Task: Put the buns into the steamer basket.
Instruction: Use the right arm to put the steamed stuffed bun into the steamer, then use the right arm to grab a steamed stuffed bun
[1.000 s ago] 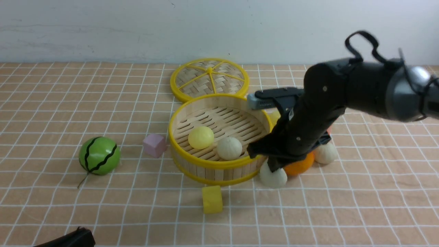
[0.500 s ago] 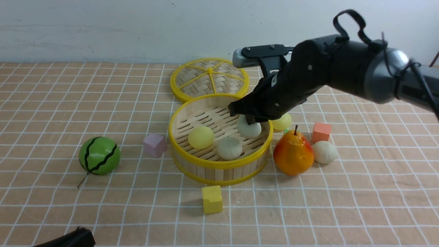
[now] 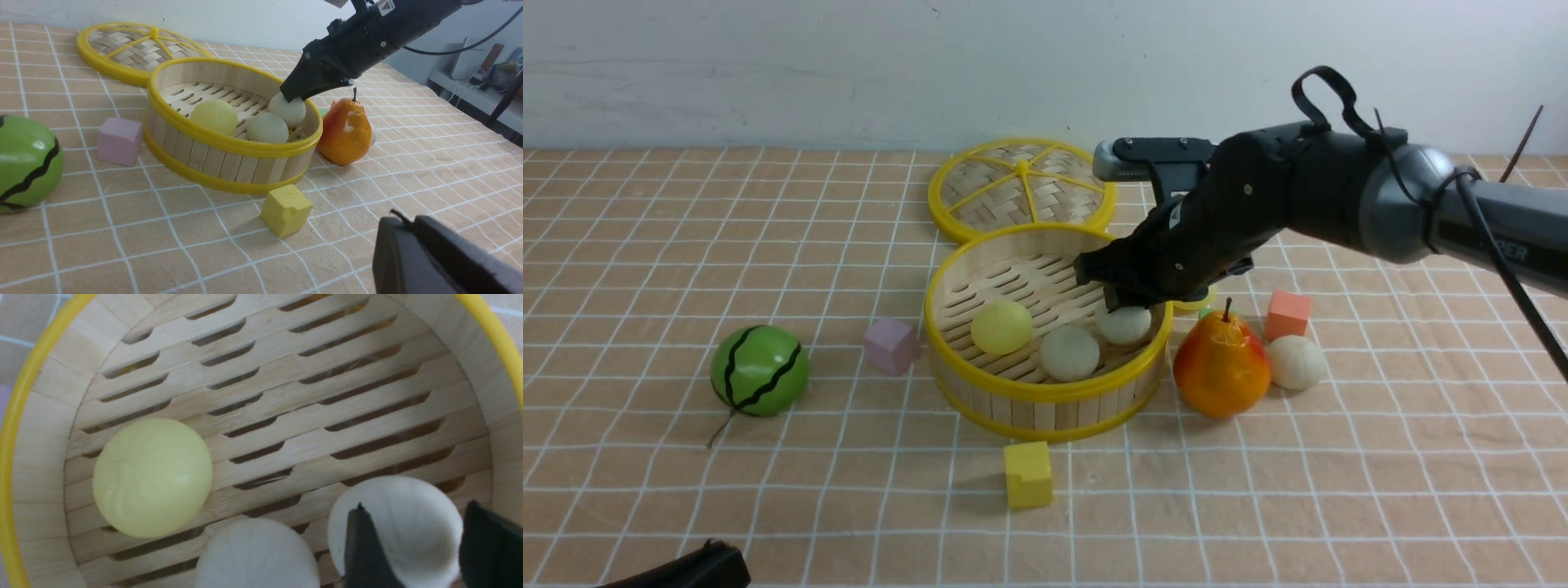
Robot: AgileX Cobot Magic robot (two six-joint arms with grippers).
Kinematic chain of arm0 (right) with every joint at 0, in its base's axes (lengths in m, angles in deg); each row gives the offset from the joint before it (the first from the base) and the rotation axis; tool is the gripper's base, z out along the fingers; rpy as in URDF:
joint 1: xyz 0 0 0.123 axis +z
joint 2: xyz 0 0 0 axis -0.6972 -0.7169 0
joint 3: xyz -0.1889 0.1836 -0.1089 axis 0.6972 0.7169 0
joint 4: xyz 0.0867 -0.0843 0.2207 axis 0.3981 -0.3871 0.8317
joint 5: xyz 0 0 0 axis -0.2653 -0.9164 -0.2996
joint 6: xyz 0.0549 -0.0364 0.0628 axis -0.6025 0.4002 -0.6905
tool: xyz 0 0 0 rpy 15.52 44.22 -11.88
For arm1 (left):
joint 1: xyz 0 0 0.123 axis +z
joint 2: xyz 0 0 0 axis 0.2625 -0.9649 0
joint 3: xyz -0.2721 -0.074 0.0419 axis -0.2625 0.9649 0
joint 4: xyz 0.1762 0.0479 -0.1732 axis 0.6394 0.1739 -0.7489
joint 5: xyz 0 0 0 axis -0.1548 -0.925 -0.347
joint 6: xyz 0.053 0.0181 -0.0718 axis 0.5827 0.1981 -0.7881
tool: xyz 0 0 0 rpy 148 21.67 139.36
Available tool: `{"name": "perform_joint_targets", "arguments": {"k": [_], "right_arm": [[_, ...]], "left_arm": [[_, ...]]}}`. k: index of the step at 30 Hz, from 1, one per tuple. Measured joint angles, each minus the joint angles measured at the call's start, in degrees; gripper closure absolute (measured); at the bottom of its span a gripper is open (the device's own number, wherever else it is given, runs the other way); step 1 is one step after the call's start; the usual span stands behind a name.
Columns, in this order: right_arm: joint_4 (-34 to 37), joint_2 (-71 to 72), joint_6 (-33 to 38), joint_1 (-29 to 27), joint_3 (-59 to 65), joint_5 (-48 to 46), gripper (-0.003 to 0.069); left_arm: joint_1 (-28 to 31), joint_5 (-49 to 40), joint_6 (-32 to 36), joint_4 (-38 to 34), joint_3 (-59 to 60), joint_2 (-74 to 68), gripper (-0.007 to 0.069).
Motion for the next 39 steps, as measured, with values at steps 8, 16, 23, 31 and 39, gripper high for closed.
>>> {"name": "perform_joint_targets", "arguments": {"k": [8,16,23,31,39], "right_arm": [[-6.04,3.44,0.83,0.00,-4.96,-12.43,0.0195],[-21.26,6.76,-4.09,-6.34,-2.98,-25.77,0.0251],[-9.99,6.76,-2.60,-14.44,5.16,-18.90,0.0287],[-0.75,5.99,1.67,-15.95,8.23,-10.02,0.0290],[-0.21,1.67,2.15,-15.95,8.25,-6.70,0.0300]], "left_arm": [[0.00,0.00,0.00,0.00,0.00,0.00,0.0585],[0.00,0.00,0.00,0.00,0.00,0.00,0.0575],[0.00,0.00,0.00,0.00,0.00,0.00,0.0568],[0.00,0.00,0.00,0.00,0.00,0.00,0.0560],[0.00,0.00,0.00,0.00,0.00,0.00,0.0550]]}}
